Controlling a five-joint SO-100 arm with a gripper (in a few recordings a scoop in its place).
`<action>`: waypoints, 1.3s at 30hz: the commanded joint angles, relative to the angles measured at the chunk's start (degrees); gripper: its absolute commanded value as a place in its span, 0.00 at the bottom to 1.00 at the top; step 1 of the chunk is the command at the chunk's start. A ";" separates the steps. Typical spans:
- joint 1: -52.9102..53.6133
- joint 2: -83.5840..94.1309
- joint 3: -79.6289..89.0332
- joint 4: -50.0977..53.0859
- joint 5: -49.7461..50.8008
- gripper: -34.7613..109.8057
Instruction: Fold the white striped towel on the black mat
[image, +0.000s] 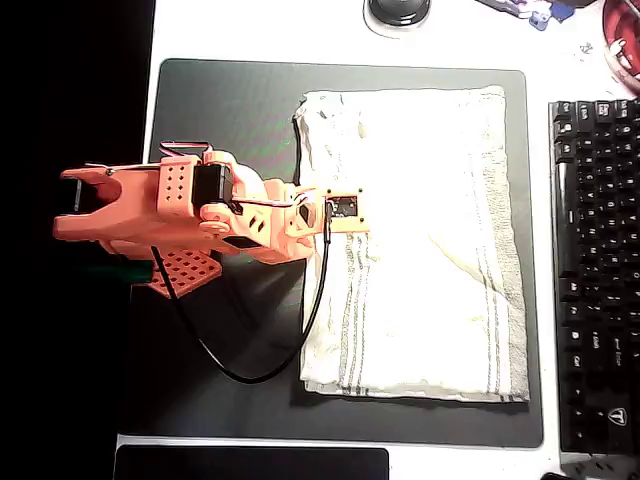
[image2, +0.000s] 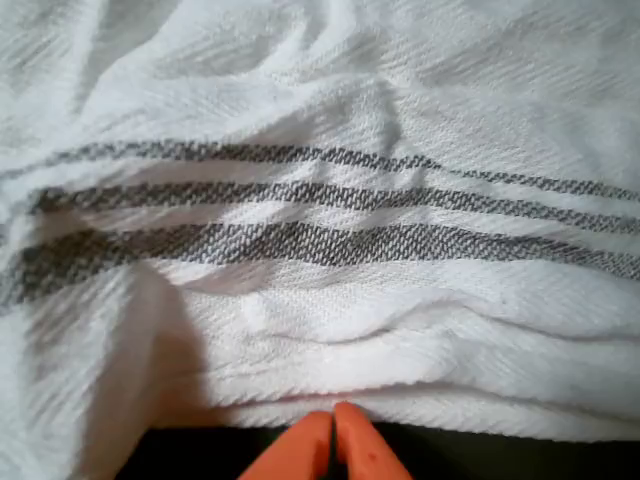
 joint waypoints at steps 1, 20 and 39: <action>0.18 1.23 1.23 1.23 -0.62 0.24; 0.35 1.14 1.23 1.32 -0.35 0.24; -2.02 -8.26 -10.28 1.23 0.35 0.24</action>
